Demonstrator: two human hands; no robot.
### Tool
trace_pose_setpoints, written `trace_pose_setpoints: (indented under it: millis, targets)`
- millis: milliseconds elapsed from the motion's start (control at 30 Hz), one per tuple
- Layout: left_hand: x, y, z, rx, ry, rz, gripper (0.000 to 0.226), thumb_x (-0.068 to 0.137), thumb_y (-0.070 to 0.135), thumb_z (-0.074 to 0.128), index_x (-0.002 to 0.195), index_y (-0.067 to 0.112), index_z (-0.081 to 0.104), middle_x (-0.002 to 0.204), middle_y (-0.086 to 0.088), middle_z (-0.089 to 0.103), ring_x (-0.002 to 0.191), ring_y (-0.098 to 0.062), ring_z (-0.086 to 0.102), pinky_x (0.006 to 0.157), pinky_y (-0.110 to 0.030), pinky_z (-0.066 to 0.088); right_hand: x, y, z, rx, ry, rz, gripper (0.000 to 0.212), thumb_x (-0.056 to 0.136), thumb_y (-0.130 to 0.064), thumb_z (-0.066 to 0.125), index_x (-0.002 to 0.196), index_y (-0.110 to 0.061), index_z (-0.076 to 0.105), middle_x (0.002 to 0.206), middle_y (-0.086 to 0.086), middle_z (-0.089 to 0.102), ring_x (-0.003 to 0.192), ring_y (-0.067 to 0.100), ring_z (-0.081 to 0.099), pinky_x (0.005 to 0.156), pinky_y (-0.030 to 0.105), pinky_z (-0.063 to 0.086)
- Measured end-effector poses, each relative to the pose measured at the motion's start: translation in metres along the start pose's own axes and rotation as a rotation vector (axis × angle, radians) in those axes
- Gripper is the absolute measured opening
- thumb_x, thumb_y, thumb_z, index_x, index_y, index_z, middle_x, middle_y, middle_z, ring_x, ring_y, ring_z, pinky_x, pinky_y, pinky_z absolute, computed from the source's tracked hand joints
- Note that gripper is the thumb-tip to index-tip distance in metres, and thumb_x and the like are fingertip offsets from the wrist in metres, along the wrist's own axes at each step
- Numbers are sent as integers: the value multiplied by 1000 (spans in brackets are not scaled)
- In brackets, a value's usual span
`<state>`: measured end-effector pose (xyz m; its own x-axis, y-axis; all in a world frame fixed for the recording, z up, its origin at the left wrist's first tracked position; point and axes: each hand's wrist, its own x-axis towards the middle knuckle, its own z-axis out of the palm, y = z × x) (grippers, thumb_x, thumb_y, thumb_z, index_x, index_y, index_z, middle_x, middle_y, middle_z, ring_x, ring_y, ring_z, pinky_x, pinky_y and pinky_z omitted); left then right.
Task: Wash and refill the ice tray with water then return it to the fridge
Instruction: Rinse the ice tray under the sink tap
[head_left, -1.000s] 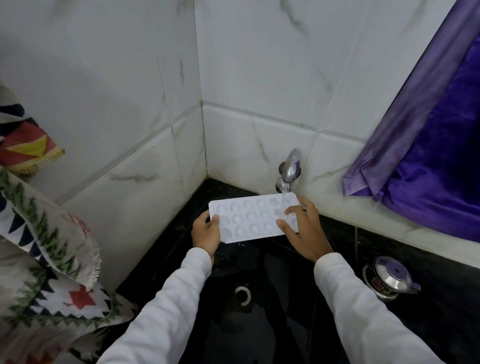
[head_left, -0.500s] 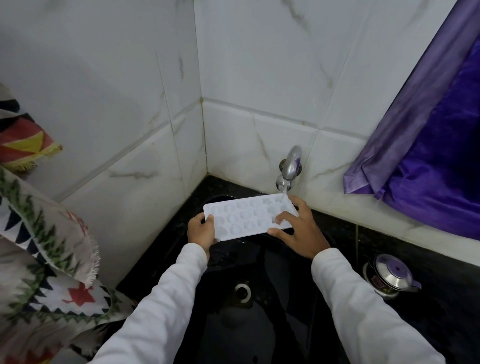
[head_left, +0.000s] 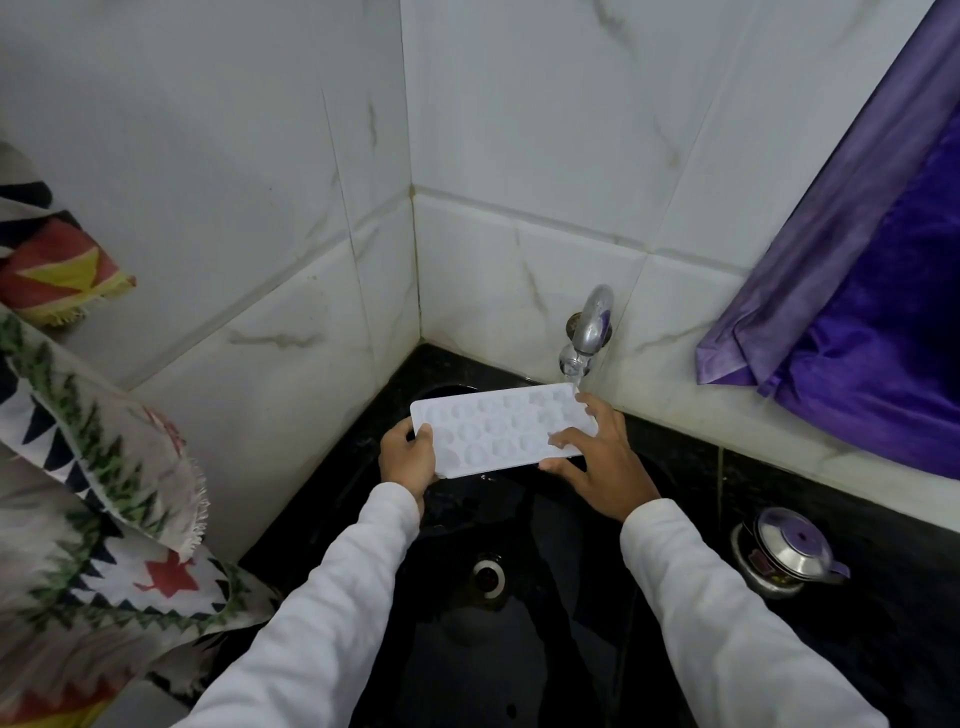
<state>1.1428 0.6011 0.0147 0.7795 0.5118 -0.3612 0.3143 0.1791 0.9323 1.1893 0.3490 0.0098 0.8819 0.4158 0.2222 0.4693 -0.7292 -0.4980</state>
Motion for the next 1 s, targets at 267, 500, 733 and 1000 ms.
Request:
trace_pose_setpoints:
  millis: [267,500,733,1000]
  targets:
    - [0,-15,-5,57,-2,-4,27,102,17,48,122,14,66,116,-11,70,103,-31,68,90,-54,58,-20,-3,1,341,146,300,41,93,-32,68,133,-26,60,150,-1,28,128,13,39,109,30,33]
    - [-15,-32,-9,96,-46,42,22,103,13,47,116,19,64,104,-3,70,97,-24,68,87,-42,58,-34,25,18,674,128,789,68,84,-50,66,143,-18,52,121,1,69,114,20,65,104,48,49]
    - [-26,-53,-24,332,-17,116,28,99,16,55,124,17,66,104,-5,72,101,-25,67,94,-38,53,-54,22,25,617,53,774,23,93,-15,67,116,-16,66,100,5,74,93,20,70,92,40,56]
    - [-32,-51,-32,433,26,266,15,94,11,64,107,13,68,94,1,71,96,-19,66,90,-30,49,-65,16,26,457,97,691,18,88,-5,72,100,-11,61,83,-7,64,80,5,61,73,18,43]
